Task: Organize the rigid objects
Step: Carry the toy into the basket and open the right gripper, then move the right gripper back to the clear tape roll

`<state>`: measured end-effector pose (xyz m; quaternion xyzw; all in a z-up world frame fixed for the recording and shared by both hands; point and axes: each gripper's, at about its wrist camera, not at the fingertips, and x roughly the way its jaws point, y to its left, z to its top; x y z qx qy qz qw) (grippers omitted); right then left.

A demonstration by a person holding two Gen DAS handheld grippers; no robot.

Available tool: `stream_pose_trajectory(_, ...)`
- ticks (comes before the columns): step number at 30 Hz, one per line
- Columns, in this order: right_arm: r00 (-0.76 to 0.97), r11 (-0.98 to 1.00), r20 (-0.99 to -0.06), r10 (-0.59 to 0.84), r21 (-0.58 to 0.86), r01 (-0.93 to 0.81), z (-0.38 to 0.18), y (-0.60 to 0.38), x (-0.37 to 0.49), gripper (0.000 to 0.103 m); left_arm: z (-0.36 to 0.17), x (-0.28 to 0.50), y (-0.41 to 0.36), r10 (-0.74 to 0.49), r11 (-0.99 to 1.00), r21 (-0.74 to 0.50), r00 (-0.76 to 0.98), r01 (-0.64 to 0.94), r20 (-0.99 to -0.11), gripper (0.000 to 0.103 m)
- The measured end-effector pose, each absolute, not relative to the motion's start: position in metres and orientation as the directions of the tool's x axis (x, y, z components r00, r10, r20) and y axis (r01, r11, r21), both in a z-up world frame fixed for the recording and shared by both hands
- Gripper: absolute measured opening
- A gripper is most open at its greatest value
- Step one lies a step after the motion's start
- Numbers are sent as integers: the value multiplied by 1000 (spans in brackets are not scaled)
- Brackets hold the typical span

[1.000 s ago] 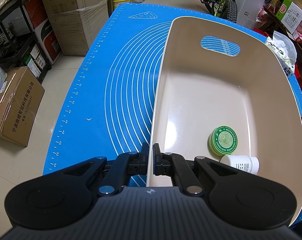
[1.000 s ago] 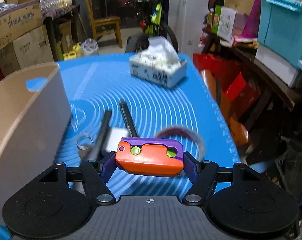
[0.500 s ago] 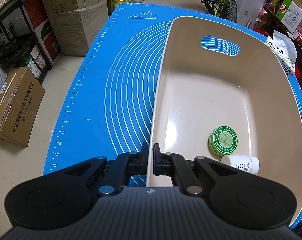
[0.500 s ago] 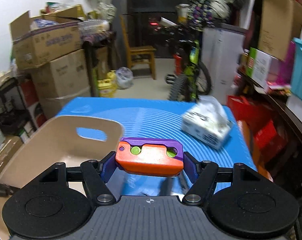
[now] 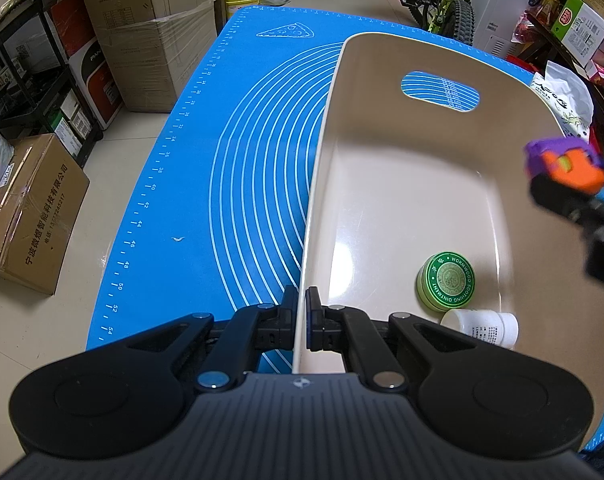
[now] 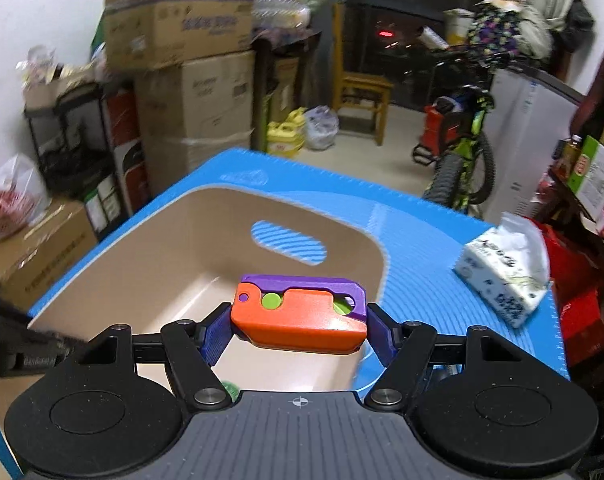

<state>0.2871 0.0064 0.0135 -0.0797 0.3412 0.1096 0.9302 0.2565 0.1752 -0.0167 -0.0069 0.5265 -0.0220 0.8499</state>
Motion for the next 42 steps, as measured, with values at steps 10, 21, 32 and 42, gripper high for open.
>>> stream_pose_trajectory(10,646,923,-744,170,-109,-368,-17,36,281,72,-17,256,175,-44,999,-34,445,30,-895,5)
stream_pose_trajectory(21,592,899,-789,164,-128,-419,-27,44,277,73,-17,257,175,-45,999,-35,445,30,-895,5)
stream_pose_trajectory(32,646,926,-731,221,-51,-374,-1,16,270,76,-17,257,175,-42,999,-32,445,31,-894,5)
stream_pose_trajectory(42,771,975,-623,129,-64,-214,40,-55,269,76,-17,256,176,-46,999,-36,445,31,-894,5)
